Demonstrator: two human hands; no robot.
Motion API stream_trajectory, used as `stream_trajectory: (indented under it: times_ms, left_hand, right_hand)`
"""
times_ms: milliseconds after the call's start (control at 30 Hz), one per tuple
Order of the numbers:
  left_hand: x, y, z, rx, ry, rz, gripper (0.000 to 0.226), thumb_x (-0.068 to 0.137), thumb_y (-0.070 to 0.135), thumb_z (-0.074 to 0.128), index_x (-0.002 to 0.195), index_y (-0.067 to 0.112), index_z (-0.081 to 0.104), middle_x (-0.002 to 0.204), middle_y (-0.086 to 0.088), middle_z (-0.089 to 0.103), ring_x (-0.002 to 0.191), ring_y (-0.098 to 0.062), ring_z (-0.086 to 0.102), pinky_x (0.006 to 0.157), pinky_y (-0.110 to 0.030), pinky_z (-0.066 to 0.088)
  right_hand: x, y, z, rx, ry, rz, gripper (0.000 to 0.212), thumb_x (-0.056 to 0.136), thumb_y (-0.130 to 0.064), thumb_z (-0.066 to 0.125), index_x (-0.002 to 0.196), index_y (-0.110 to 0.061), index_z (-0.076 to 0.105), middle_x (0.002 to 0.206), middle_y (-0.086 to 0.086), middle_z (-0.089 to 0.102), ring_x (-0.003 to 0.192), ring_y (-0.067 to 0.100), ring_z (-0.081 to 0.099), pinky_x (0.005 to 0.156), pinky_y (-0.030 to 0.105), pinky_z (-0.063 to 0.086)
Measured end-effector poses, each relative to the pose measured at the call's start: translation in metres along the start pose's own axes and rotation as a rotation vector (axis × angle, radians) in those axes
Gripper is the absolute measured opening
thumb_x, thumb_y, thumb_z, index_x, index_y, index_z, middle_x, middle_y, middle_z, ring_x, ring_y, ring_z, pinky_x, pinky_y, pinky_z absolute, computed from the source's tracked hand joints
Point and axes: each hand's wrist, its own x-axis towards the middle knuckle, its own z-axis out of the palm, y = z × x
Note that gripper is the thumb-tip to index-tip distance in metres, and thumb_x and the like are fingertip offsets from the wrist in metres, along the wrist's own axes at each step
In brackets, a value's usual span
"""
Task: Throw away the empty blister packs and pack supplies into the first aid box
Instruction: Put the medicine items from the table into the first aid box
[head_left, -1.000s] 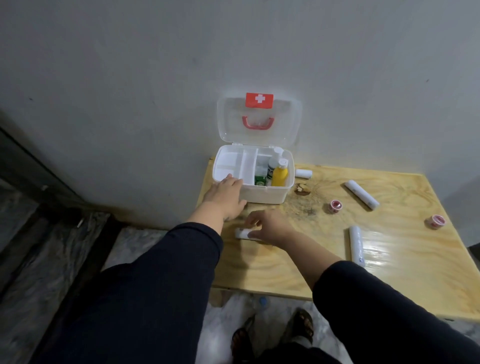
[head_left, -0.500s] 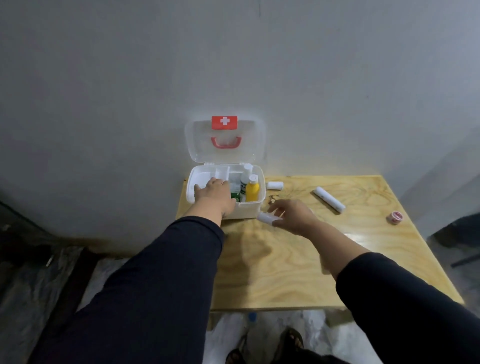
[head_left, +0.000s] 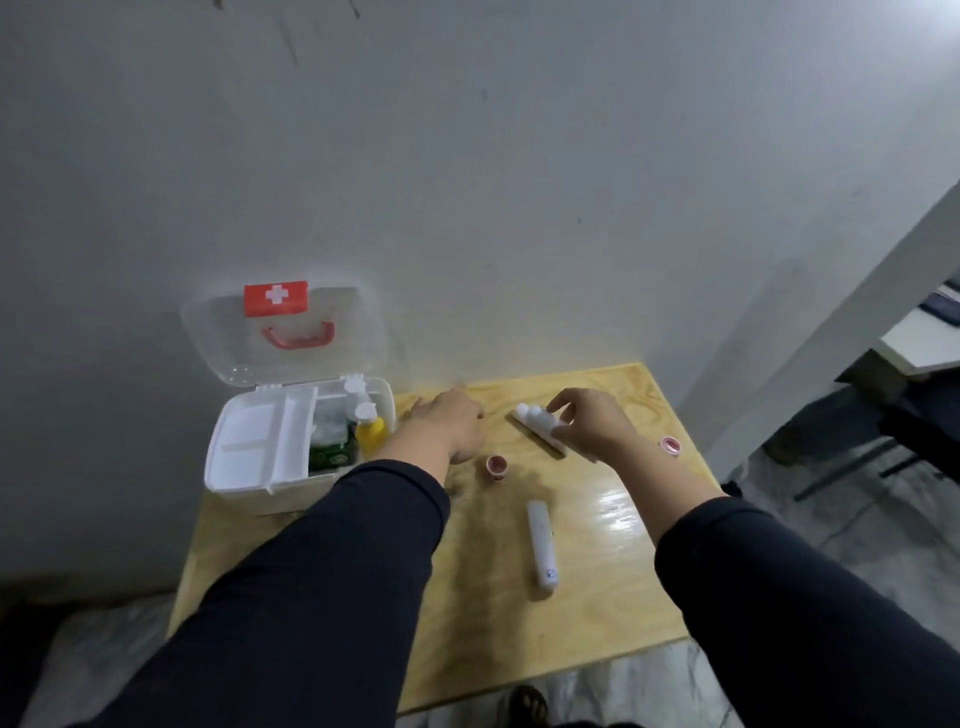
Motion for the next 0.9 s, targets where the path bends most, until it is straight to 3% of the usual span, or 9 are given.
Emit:
stream_trajectory:
  times_ms: [133, 333, 567, 700, 800, 900]
  left_hand:
    - [0.024, 0.007, 0.012, -0.040, -0.024, -0.040, 0.045, 0.098, 0.025, 0.040, 0.142, 0.022, 0.049, 0.153, -0.003, 0.039, 0.138, -0.026, 0.040, 0.116, -0.044, 0.029]
    - [0.048, 0.007, 0.024, -0.066, -0.072, -0.094, 0.045, 0.100, 0.033, 0.041, 0.144, 0.023, 0.045, 0.154, -0.003, 0.034, 0.139, -0.026, 0.038, 0.112, -0.043, 0.028]
    - [0.053, 0.009, 0.026, -0.100, -0.059, -0.140, 0.044, 0.101, 0.030, 0.041, 0.144, 0.024, 0.045, 0.155, -0.002, 0.034, 0.141, -0.024, 0.036, 0.116, -0.044, 0.023]
    - [0.048, 0.009, 0.028, -0.107, -0.038, -0.151, 0.043, 0.100, 0.029, 0.040, 0.143, 0.025, 0.046, 0.153, -0.002, 0.037, 0.139, -0.025, 0.038, 0.116, -0.043, 0.024]
    - [0.039, 0.009, 0.031, -0.107, -0.029, -0.153, 0.044, 0.099, 0.027, 0.041, 0.142, 0.025, 0.047, 0.152, -0.003, 0.040, 0.136, -0.026, 0.042, 0.113, -0.041, 0.033]
    - [0.030, 0.006, 0.032, -0.113, -0.023, -0.147, 0.044, 0.099, 0.028, 0.043, 0.142, 0.025, 0.048, 0.152, -0.003, 0.040, 0.136, -0.027, 0.043, 0.112, -0.040, 0.035]
  right_hand:
    - [0.039, 0.022, 0.013, -0.017, -0.004, 0.027, 0.030, 0.084, -0.014, 0.058, 0.114, -0.014, 0.064, 0.086, 0.004, 0.064, 0.066, 0.019, 0.056, 0.059, 0.033, 0.050]
    - [0.080, 0.036, 0.032, -0.045, -0.035, 0.031, 0.031, 0.089, -0.022, 0.056, 0.119, -0.018, 0.060, 0.112, 0.012, 0.068, 0.098, 0.029, 0.065, 0.077, 0.033, 0.052]
    - [0.080, 0.042, 0.043, -0.218, -0.079, -0.116, 0.052, 0.082, -0.045, 0.065, 0.129, -0.030, 0.048, 0.119, 0.002, 0.060, 0.109, 0.025, 0.058, 0.072, 0.032, 0.046]
    - [0.076, 0.039, 0.057, -0.359, -0.078, -0.158, 0.042, 0.088, -0.036, 0.056, 0.128, -0.032, 0.049, 0.116, 0.003, 0.060, 0.109, 0.026, 0.057, 0.068, 0.031, 0.044]
    - [0.071, 0.039, 0.062, -0.287, -0.028, -0.107, 0.034, 0.090, -0.035, 0.047, 0.124, -0.033, 0.052, 0.111, 0.002, 0.065, 0.103, 0.026, 0.061, 0.069, 0.031, 0.048]
    - [0.063, 0.035, 0.056, 0.010, 0.016, -0.014, 0.035, 0.087, -0.038, 0.052, 0.121, -0.031, 0.054, 0.108, 0.002, 0.068, 0.097, 0.026, 0.064, 0.069, 0.029, 0.049]
